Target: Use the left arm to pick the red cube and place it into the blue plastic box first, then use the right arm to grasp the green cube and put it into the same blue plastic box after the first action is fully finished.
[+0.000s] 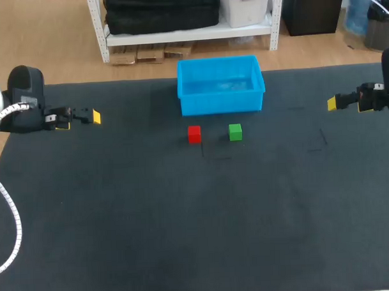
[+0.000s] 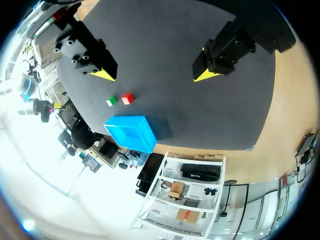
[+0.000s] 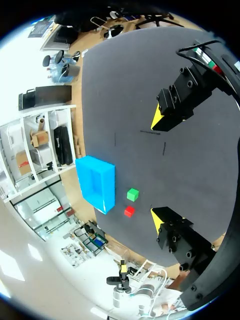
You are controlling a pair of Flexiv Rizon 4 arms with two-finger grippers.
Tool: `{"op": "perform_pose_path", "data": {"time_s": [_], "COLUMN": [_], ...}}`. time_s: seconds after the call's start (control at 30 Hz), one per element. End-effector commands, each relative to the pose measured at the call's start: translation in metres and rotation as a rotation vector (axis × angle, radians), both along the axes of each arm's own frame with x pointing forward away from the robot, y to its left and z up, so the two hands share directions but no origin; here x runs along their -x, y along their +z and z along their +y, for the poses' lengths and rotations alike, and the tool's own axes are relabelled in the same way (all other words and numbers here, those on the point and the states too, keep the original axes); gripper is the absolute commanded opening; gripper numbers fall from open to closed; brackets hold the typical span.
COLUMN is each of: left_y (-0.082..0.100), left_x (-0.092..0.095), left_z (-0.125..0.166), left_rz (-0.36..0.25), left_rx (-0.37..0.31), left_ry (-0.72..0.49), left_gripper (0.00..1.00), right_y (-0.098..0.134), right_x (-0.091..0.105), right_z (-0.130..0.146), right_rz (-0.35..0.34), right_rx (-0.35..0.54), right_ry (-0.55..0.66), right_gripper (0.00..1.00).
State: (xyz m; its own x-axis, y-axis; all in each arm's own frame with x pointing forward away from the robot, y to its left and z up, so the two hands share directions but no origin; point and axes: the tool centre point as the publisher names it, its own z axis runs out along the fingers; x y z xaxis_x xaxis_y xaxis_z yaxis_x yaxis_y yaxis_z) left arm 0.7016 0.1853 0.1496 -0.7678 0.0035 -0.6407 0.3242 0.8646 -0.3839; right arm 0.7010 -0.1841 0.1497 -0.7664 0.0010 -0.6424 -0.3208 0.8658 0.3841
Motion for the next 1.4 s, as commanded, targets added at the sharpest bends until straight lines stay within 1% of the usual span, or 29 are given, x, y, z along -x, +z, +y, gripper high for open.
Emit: {"op": "perform_pose_path", "data": {"time_s": [0.03,0.13,0.17,0.2,0.23,0.27,0.33,0.37,0.4,0.43,0.47,0.5,0.53,0.57,0.6,0.63,0.67,0.7,0.77,0.8,0.87,0.9,0.93,0.97,1.0,1.4], "left_y": [0.0,0.0,0.0,0.0,0.002,0.003,0.006,0.007,0.007,0.008,0.008,0.008,0.008,0.007,0.007,0.006,0.006,0.004,0.001,0.002,0.0,0.0,0.0,-0.001,0.0,0.0], "left_x": [0.0,0.0,-0.003,-0.005,-0.008,-0.011,-0.017,-0.02,-0.022,-0.025,-0.028,-0.03,-0.032,-0.034,-0.036,-0.037,-0.039,-0.041,-0.044,-0.044,-0.045,-0.046,-0.047,-0.047,-0.047,-0.047], "left_z": [0.0,0.0,-0.001,-0.003,-0.006,-0.01,-0.017,-0.022,-0.026,-0.032,-0.04,-0.048,-0.056,-0.063,-0.069,-0.074,-0.078,-0.08,-0.085,-0.086,-0.09,-0.091,-0.093,-0.096,-0.097,-0.097], "left_rz": [0.0,0.0,0.038,0.05,0.061,0.087,0.105,0.14,0.162,0.187,0.229,0.228,0.255,0.273,0.27,0.284,0.298,0.292,0.303,0.295,0.307,0.3,0.323,0.32,0.325,0.325], "left_rx": [0.0,0.0,-0.026,-0.029,-0.017,-0.058,-0.099,-0.127,-0.152,-0.164,-0.253,-0.294,-0.288,-0.315,-0.345,-0.325,-0.347,-0.358,-0.332,-0.349,-0.35,-0.379,-0.367,-0.334,-0.352,-0.352], "left_ry": [0.0,0.0,0.011,0.016,0.005,0.0,-0.016,-0.02,-0.021,-0.021,-0.029,-0.046,-0.062,-0.068,-0.073,-0.083,-0.078,-0.062,-0.061,-0.043,-0.032,-0.013,-0.019,-0.043,-0.041,-0.041], "left_gripper": [1.0,1.0,1.0,1.0,1.0,1.0,1.0,1.0,1.0,1.0,1.0,1.0,1.0,1.0,1.0,1.0,1.0,1.0,1.0,1.0,1.0,1.0,1.0,1.0,1.0,1.0], "right_y": [0.0,0.0,0.0,0.0,0.0,0.0,0.0,0.0,0.0,0.0,0.0,0.0,0.0,0.0,0.0,0.0,0.0,0.0,0.0,0.0,0.0,0.0,0.0,0.0,0.0,0.0], "right_x": [0.0,0.0,0.0,0.0,0.0,0.0,0.0,0.0,0.0,0.0,0.0,0.0,0.0,0.0,0.0,0.0,0.0,0.0,0.0,0.0,0.0,0.0,0.0,0.0,0.0,0.0], "right_z": [0.0,0.0,0.0,0.0,0.0,0.0,0.0,0.0,0.0,0.0,0.0,0.0,0.0,0.0,0.0,0.0,0.0,0.0,0.0,0.0,0.0,0.0,0.0,0.0,0.0,0.0], "right_rz": [0.0,0.0,0.0,0.0,0.0,0.0,0.0,0.0,0.0,0.0,0.0,0.0,0.0,0.0,0.0,0.0,0.0,0.0,0.0,0.0,0.0,0.0,0.0,0.0,0.0,0.0], "right_rx": [0.001,0.001,0.001,0.001,0.001,0.001,0.001,0.001,0.001,0.001,0.001,0.001,0.001,0.001,0.001,0.001,0.001,0.001,0.001,0.001,0.001,0.001,0.001,0.001,0.001,0.001], "right_ry": [0.001,0.001,0.001,0.001,0.001,0.001,0.001,0.001,0.001,0.001,0.001,0.001,0.001,0.001,0.001,0.001,0.001,0.001,0.001,0.001,0.001,0.001,0.001,0.001,0.001,0.001], "right_gripper": [1.0,1.0,1.0,1.0,1.0,1.0,1.0,1.0,1.0,1.0,1.0,1.0,1.0,1.0,1.0,1.0,1.0,1.0,1.0,1.0,1.0,1.0,1.0,1.0,1.0,1.0]}}
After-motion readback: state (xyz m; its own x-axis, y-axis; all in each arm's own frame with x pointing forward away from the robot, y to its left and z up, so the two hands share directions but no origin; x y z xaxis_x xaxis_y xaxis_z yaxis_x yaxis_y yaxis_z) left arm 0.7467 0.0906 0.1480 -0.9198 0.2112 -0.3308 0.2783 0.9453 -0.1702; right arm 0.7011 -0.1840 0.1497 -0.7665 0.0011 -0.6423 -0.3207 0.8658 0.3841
